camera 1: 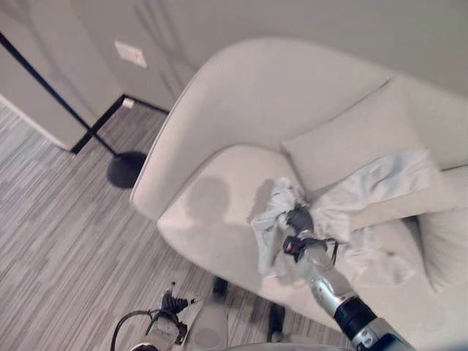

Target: Hang the clothes on the sofa on the clothes rack.

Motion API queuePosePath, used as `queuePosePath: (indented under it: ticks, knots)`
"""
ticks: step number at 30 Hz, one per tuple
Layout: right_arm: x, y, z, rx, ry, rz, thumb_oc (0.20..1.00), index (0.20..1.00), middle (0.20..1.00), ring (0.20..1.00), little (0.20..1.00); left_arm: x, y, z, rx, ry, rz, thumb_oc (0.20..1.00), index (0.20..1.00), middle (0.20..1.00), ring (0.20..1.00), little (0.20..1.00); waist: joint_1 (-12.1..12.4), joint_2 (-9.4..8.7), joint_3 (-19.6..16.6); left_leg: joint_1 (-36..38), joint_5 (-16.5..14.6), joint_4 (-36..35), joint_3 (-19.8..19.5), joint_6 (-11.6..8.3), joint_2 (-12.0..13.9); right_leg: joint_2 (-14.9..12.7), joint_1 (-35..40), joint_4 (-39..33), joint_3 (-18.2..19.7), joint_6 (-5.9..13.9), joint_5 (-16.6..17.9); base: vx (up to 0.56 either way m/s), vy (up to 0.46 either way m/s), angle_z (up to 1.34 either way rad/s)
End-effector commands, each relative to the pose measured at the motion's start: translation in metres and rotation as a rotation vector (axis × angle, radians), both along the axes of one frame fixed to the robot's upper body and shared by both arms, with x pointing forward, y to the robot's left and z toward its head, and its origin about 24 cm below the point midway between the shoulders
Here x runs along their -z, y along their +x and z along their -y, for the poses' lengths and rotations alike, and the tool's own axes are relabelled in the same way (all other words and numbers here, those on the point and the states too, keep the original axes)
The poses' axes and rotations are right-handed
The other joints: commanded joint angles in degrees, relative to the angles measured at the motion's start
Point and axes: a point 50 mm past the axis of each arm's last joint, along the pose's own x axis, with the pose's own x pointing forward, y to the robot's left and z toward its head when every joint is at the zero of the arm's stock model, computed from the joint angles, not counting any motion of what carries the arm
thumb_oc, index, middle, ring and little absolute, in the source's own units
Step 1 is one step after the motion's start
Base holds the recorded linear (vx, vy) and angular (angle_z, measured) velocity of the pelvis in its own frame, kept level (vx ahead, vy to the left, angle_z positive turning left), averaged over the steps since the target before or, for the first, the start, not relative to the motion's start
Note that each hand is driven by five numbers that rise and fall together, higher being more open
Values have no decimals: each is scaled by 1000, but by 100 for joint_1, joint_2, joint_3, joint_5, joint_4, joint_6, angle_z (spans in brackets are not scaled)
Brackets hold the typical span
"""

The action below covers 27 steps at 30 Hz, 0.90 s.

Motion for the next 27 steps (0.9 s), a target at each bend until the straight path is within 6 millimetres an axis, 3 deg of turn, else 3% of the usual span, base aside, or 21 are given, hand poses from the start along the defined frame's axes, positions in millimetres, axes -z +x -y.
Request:
queuePosePath:
  ticks: [1, 4, 5, 6, 8, 9, 10, 11, 16, 21, 23, 24, 27]
  knots:
    - [-53, 37, 7, 9, 141, 230, 200, 200, 200, 200, 200, -5, 12, -4, 50, 0, 8, 1000, 1000, 1000, 1000, 1000, 191, 281, 132, -157, -217, -3, -303, 114, -8, -441, -353, 8, -51, 178, 314, 88, -49, 2]
    - [-85, 42, 0, 4, 272, 341, 200, 200, 200, 200, 200, -10, 16, -3, 1, -90, 57, 1000, 1000, 1000, 1000, 1000, 205, 305, -186, 34, -239, -3, -284, 55, 4, -421, -122, 8, -127, 151, 251, 96, -40, 2]
    - [-85, 42, 0, 4, 272, 341, 200, 200, 200, 200, 200, -10, 16, -3, 1, -90, 57, 1000, 1000, 1000, 1000, 1000, 199, 304, -201, 11, -229, -3, -290, 56, 2, -422, -142, 8, -132, 152, 258, 60, -30, 6]
    - [-109, 47, 0, 14, 321, 422, 200, 200, 200, 200, 200, -20, 26, 0, -36, -151, 135, 1000, 1000, 1000, 1000, 1000, 210, 310, -335, 108, -247, -3, -281, 41, 38, -402, -59, 8, -141, 144, 237, 37, -22, 2]
    - [-118, 49, 0, 24, 335, 449, 200, 200, 200, 200, 200, -23, 29, 1, -48, -174, 157, 1000, 1000, 1000, 1000, 1000, 217, 304, -397, 153, -260, -3, -288, 35, 50, -387, -18, 8, -140, 137, 226, 65, -35, 2]
    - [-145, 55, 1, 34, 365, 536, 200, 200, 200, 200, 200, -30, 34, 3, -76, -227, 211, 1000, 1000, 1000, 1000, 1000, 242, 279, -510, 256, -285, -3, -276, 22, 71, -368, 86, 8, -140, 129, 198, 81, -44, 2]
    - [-157, 56, 2, 42, 377, 578, 200, 200, 200, 200, 200, -34, 37, 3, -82, -237, 239, 1000, 1000, 1000, 1000, 1000, 245, 266, -562, 294, -295, -3, -276, 17, 76, -365, 121, 8, -137, 123, 188, 58, -34, -2]
    - [-157, 56, 2, 42, 377, 578, 200, 200, 200, 200, 200, -34, 37, 3, -82, -237, 238, 1000, 1000, 1000, 1000, 1000, 245, 265, -558, 299, -296, -3, -276, 17, 76, -365, 127, 8, -137, 123, 187, 36, -15, -2]
    - [-223, 65, 8, 91, 387, 777, 200, 200, 200, 200, 200, -58, 52, 3, -110, -293, 388, 1000, 1000, 1000, 1000, 1000, 310, 175, -803, 457, -346, -3, -293, -12, 108, -331, 305, 8, -165, 95, 129, 26, -14, -1]
    - [-277, 61, 10, 99, 353, 955, 200, 200, 200, 200, 200, -92, 75, -10, -98, -175, 587, 1000, 1000, 1000, 1000, 1000, 329, 20, -965, 577, -382, -3, -309, -55, 138, -304, 417, 8, -152, 73, 95, 0, 0, 0]
    - [-297, 52, 7, 93, 340, 1038, 200, 200, 200, 200, 200, -114, 93, -15, -99, -54, 712, 1000, 1000, 1000, 1000, 1000, 296, -70, -1034, 624, -406, -3, -317, -72, 140, -286, 458, 8, -136, 62, 80, 13, -16, 0]
    - [-297, 52, 7, 93, 340, 1039, 200, 200, 200, 200, 200, -114, 94, -15, -99, -54, 713, 1000, 1000, 1000, 1000, 1000, 295, -68, -1026, 627, -406, -3, -318, -72, 140, -286, 462, 8, -137, 62, 79, 0, 0, 0]
    - [-320, 46, 4, 82, 361, 1120, 200, 200, 200, 200, 200, -136, 119, -23, -40, 296, 842, 1000, 1000, 1000, 1000, 1000, 189, -169, -1153, 685, -430, -3, -285, -106, 170, -275, 479, 8, -131, 69, 71, 0, 0, 0]
